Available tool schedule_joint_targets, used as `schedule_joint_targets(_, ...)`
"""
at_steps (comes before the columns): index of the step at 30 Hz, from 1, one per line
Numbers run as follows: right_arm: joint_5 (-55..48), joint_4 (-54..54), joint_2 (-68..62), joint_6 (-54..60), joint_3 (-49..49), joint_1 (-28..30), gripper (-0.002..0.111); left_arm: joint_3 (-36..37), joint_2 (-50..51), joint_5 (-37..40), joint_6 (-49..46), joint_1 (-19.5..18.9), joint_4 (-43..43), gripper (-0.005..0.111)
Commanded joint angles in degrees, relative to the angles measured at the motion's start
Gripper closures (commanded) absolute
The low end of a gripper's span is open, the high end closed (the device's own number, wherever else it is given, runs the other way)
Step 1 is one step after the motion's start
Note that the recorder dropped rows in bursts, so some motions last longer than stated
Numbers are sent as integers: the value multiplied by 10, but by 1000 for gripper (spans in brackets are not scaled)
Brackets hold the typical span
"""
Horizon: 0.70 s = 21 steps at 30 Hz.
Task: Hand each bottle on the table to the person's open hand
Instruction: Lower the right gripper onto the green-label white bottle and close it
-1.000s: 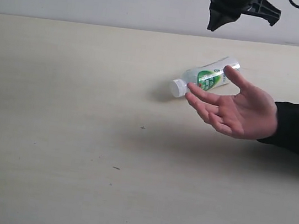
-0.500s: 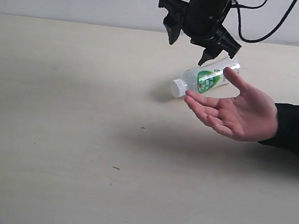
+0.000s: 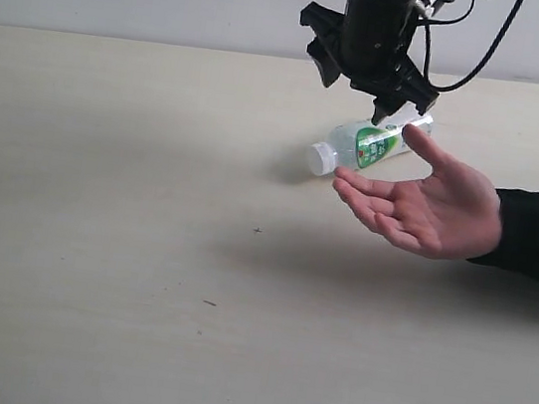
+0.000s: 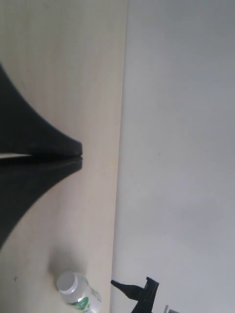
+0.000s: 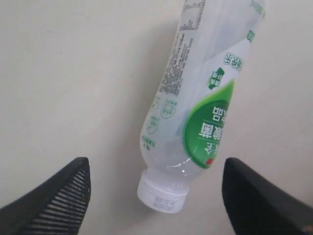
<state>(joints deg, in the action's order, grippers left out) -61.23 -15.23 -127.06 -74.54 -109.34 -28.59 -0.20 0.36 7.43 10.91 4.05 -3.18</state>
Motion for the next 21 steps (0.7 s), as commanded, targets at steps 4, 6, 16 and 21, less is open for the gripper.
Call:
schedule_joint_targets(4, 7, -15, -29, -7, -2, -1, 36, 2, -4, 0, -1, -1, 4, 107)
schedule_joint_targets(6, 8, -16, -37, -18, -2, -1, 36, 2, -4, 0, -1, -1, 4, 107)
schedule_joint_targets(16, 5, -55, -51, -56, -2, -1, 36, 2, -4, 0, -1, -1, 4, 107)
schedule_joint_targets(21, 16, -63, -60, -81, -2, -1, 36, 2, -4, 0, -1, -1, 4, 107)
